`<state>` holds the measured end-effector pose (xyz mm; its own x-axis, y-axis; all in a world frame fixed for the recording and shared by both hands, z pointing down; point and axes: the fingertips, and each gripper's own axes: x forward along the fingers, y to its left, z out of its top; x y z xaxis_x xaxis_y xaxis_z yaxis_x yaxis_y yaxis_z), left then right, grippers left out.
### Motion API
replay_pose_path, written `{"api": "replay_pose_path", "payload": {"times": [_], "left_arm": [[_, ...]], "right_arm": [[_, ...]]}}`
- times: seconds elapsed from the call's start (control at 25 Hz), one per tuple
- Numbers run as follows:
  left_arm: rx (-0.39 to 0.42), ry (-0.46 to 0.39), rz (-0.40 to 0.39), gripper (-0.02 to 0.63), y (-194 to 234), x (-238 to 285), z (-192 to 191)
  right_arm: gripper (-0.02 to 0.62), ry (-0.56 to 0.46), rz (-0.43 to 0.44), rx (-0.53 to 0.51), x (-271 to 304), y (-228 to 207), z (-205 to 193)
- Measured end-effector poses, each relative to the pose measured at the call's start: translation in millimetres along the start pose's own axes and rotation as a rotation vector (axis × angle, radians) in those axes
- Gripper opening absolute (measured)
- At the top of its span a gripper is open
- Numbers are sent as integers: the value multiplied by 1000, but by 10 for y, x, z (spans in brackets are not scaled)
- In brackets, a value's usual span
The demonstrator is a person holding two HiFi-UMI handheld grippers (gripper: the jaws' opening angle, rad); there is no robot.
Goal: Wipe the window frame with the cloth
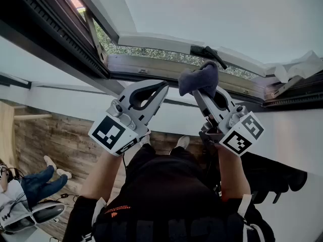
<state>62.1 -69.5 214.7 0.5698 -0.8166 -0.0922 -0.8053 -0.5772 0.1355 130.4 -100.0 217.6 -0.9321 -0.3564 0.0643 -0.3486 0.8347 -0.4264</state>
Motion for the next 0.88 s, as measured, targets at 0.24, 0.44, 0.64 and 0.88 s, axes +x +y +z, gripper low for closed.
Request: {"api": "replay_pose_path", "payload": {"times": [0.24, 0.44, 0.64, 0.88], "left_arm": [[15, 3, 27, 18, 41, -110, -16], [-8, 15, 58, 18, 303, -325, -106], [-38, 33, 112, 18, 563, -588, -242], [-38, 36, 178, 18, 768, -904, -301]], "right_arm": [[55, -10, 16, -6, 88, 49, -13], [57, 26, -9, -20, 407, 59, -136], [57, 72, -8, -50, 774, 93, -335], [57, 79, 62, -74, 1190, 317, -420]]}}
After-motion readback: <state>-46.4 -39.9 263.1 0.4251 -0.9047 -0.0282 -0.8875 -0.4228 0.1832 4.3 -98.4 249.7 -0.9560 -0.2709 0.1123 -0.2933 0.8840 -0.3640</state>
